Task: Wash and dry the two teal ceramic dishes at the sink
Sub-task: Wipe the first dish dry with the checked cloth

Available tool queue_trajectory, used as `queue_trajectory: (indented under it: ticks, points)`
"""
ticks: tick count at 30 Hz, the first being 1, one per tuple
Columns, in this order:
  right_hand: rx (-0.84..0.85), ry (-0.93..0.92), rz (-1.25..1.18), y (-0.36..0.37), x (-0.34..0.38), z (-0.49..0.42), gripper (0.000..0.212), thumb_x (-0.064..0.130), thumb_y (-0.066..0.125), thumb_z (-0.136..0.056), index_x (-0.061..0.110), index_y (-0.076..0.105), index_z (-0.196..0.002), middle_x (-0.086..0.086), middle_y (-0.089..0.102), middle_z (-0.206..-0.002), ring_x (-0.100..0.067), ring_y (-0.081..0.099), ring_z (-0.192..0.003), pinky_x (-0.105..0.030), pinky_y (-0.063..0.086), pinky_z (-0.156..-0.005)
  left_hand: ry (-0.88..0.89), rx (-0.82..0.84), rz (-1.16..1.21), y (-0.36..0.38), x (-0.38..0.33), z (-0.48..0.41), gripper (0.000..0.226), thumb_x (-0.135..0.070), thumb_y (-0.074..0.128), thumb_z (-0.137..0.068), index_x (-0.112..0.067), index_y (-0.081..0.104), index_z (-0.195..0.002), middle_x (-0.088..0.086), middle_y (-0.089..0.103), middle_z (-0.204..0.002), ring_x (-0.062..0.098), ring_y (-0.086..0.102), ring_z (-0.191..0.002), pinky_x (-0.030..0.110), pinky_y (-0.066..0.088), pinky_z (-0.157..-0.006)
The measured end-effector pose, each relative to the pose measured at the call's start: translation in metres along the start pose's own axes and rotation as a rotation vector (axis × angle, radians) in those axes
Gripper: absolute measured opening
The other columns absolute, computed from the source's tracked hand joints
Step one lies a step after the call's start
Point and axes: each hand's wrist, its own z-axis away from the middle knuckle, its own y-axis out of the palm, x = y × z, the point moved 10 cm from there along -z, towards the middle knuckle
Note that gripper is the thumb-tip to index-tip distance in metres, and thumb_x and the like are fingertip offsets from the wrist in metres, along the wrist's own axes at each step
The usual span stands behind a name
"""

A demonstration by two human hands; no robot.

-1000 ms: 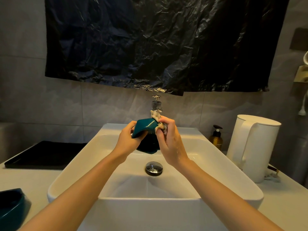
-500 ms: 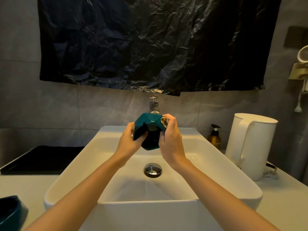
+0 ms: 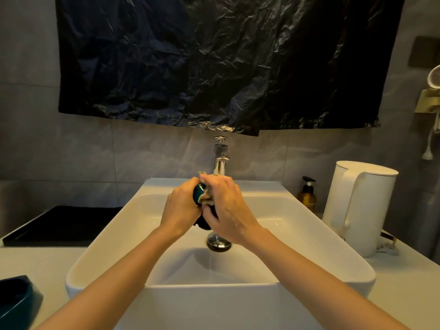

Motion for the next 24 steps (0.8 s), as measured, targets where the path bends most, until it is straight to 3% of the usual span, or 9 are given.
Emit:
queue_trajectory:
  ticks: [3, 7, 13, 16, 19, 24]
  points:
    - [0.06, -0.022, -0.037, 0.0, 0.007, -0.002, 0.054, 0.023, 0.045, -0.086, 0.008, 0.04, -0.137, -0.007, 0.051, -0.131, -0.018, 0.042, -0.125, -0.027, 0.031, -0.106, -0.03, -0.013, -0.021, 0.0, 0.004, 0.0, 0.017, -0.02, 0.062, -0.087, -0.021, 0.059, -0.103, 0.0, 0.067, -0.087, 0.024, 0.062, -0.076, 0.038, 0.054, -0.063]
    - [0.011, 0.155, -0.132, -0.006, -0.023, 0.002, 0.045, 0.025, 0.029, -0.1, 0.014, 0.034, -0.143, -0.004, 0.044, -0.142, -0.01, 0.039, -0.13, -0.02, 0.033, -0.107, -0.089, -0.085, -0.014, -0.012, 0.011, -0.004, 0.027, -0.027, 0.071, -0.081, -0.018, 0.058, -0.103, -0.003, 0.063, -0.089, 0.019, 0.058, -0.081, 0.032, 0.049, -0.067]
    - [0.036, -0.004, -0.026, 0.011, 0.0, -0.004, 0.039, 0.018, 0.035, -0.098, 0.004, 0.049, -0.132, -0.01, 0.053, -0.134, -0.02, 0.041, -0.13, -0.027, 0.027, -0.114, -0.02, -0.022, -0.091, 0.0, 0.005, -0.001, 0.02, -0.019, 0.062, -0.087, -0.018, 0.058, -0.107, 0.006, 0.069, -0.098, 0.026, 0.061, -0.083, 0.034, 0.051, -0.065]
    - [0.009, 0.105, -0.142, 0.006, -0.02, -0.003, 0.038, 0.016, 0.037, -0.1, 0.006, 0.046, -0.136, -0.007, 0.051, -0.136, -0.014, 0.042, -0.129, -0.028, 0.033, -0.11, -0.059, -0.062, -0.071, -0.009, 0.009, -0.003, 0.025, -0.026, 0.069, -0.083, -0.017, 0.059, -0.105, 0.002, 0.068, -0.094, 0.02, 0.059, -0.079, 0.027, 0.044, -0.061]
    - [-0.013, 0.202, -0.189, 0.003, -0.033, 0.0, 0.041, 0.016, 0.034, -0.101, 0.01, 0.04, -0.141, -0.005, 0.044, -0.144, -0.011, 0.035, -0.136, -0.027, 0.029, -0.113, -0.081, -0.091, -0.049, -0.014, 0.011, -0.005, 0.026, -0.028, 0.071, -0.081, -0.017, 0.058, -0.101, 0.0, 0.066, -0.09, 0.02, 0.06, -0.08, 0.027, 0.043, -0.061]
    - [0.074, -0.008, -0.006, 0.021, -0.001, -0.004, 0.043, 0.021, 0.033, -0.099, 0.005, 0.045, -0.137, -0.009, 0.045, -0.143, -0.02, 0.033, -0.138, -0.03, 0.021, -0.117, 0.028, -0.046, -0.173, -0.005, -0.003, -0.001, 0.027, -0.017, 0.063, -0.087, -0.014, 0.057, -0.113, 0.007, 0.067, -0.103, 0.027, 0.062, -0.086, 0.034, 0.05, -0.068]
